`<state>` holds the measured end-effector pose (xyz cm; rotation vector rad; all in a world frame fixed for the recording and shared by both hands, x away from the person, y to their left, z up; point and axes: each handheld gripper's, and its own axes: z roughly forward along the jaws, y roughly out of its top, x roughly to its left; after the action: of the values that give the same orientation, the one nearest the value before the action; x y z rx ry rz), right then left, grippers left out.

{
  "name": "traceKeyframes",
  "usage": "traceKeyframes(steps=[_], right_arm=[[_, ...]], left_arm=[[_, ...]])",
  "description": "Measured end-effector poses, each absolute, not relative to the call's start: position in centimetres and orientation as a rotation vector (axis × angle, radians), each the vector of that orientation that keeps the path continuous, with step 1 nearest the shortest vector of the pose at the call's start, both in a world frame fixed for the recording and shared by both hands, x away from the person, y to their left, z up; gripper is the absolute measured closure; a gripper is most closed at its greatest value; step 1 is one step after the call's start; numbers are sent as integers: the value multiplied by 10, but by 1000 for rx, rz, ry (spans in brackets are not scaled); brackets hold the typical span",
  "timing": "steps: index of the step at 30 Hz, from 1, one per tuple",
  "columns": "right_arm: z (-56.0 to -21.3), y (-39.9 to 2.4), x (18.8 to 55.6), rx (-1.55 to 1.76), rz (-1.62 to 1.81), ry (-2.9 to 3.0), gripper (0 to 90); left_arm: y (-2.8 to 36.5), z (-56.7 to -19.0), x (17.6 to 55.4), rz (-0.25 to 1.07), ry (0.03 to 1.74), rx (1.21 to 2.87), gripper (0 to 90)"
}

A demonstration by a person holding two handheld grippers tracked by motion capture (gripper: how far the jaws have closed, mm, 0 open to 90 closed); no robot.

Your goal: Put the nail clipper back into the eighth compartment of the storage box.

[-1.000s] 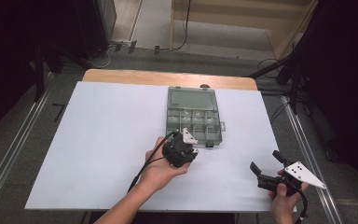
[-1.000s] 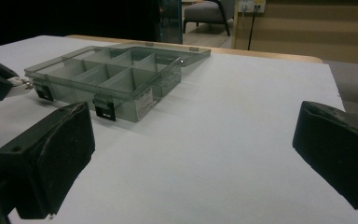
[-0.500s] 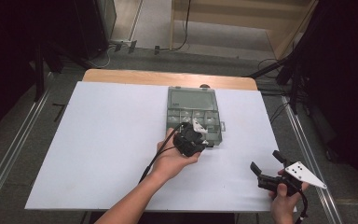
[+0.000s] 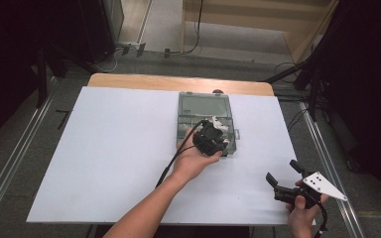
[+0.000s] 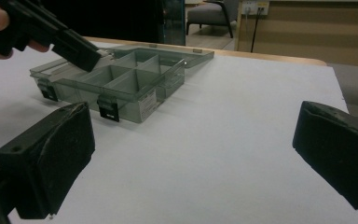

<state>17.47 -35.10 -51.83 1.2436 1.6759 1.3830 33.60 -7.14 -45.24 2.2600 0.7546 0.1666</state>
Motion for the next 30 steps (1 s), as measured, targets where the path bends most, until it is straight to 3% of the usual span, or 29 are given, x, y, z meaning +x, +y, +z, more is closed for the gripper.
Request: traceKeyframes(steps=[30], right_arm=[[-518,-353,175,1246,1408,1681,0]], left_arm=[[-102,-475,367,92,857,2106,762]])
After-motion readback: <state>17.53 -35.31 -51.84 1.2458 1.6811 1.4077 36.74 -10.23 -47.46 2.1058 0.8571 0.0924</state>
